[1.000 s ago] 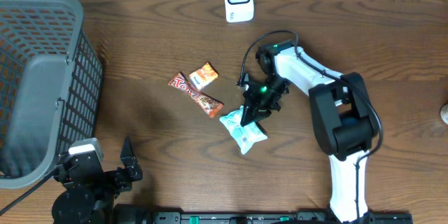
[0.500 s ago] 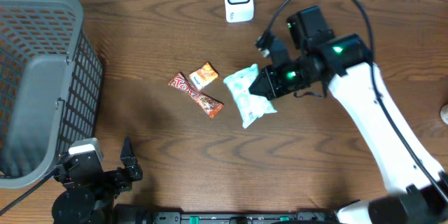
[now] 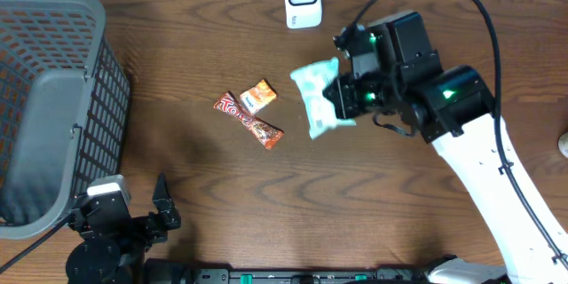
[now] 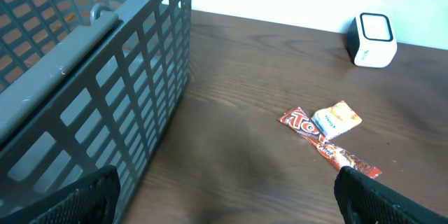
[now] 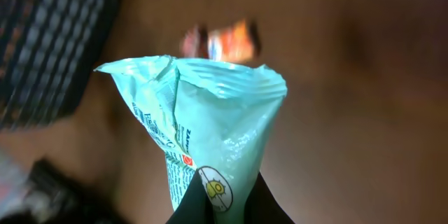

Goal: Scan the item barcode
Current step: 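Hold the wipes pack up to the white scanner with the right gripper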

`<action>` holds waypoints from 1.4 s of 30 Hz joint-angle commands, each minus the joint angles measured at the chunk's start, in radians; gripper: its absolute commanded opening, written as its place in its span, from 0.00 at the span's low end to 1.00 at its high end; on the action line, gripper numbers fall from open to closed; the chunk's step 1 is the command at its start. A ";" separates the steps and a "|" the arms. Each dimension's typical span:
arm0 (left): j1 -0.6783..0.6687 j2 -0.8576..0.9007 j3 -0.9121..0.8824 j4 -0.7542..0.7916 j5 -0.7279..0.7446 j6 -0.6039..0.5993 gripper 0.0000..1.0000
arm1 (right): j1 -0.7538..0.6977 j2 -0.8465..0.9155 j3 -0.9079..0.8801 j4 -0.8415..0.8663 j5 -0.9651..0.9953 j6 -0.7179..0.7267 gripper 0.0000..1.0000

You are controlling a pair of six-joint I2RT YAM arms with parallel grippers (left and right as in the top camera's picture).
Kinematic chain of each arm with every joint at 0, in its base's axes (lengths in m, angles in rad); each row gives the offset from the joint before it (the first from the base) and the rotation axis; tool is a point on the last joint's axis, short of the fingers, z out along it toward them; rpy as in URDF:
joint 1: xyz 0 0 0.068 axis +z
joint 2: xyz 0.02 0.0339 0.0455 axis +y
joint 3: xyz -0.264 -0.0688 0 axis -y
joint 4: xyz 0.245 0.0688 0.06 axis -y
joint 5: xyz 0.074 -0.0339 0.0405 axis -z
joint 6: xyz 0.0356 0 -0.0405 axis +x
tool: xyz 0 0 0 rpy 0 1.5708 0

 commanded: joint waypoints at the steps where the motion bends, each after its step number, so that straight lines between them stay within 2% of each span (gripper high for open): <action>1: 0.003 -0.005 -0.002 0.001 0.013 -0.001 0.98 | 0.031 -0.015 0.009 0.101 0.211 -0.061 0.01; 3: 0.003 -0.005 -0.002 0.001 0.013 -0.001 0.98 | 0.041 0.008 -0.009 0.192 0.372 -0.072 0.01; 6: 0.003 -0.005 -0.002 0.001 0.013 -0.001 0.98 | 0.046 0.064 -0.035 0.331 0.472 -0.153 0.01; 14: 0.003 -0.005 -0.002 0.001 0.013 -0.001 0.98 | 0.044 0.240 -0.036 0.776 0.480 -0.442 0.01; 17: 0.003 -0.005 -0.002 0.001 0.013 -0.001 0.98 | 0.044 0.297 -0.036 1.016 0.515 -0.539 0.01; 29: 0.003 -0.005 -0.002 0.001 0.013 -0.001 0.98 | 0.032 0.641 -0.036 1.667 0.624 -1.093 0.02; 33: 0.003 -0.005 -0.002 0.001 0.013 -0.001 0.98 | 0.032 0.756 -0.036 1.913 0.624 -1.176 0.02; 36: 0.003 -0.005 -0.002 0.001 0.013 -0.001 0.98 | 0.031 0.826 -0.036 2.016 0.603 -1.233 0.01; 42: 0.003 -0.005 -0.002 0.001 0.013 -0.001 0.98 | 0.023 0.933 -0.023 2.079 0.522 -1.252 0.01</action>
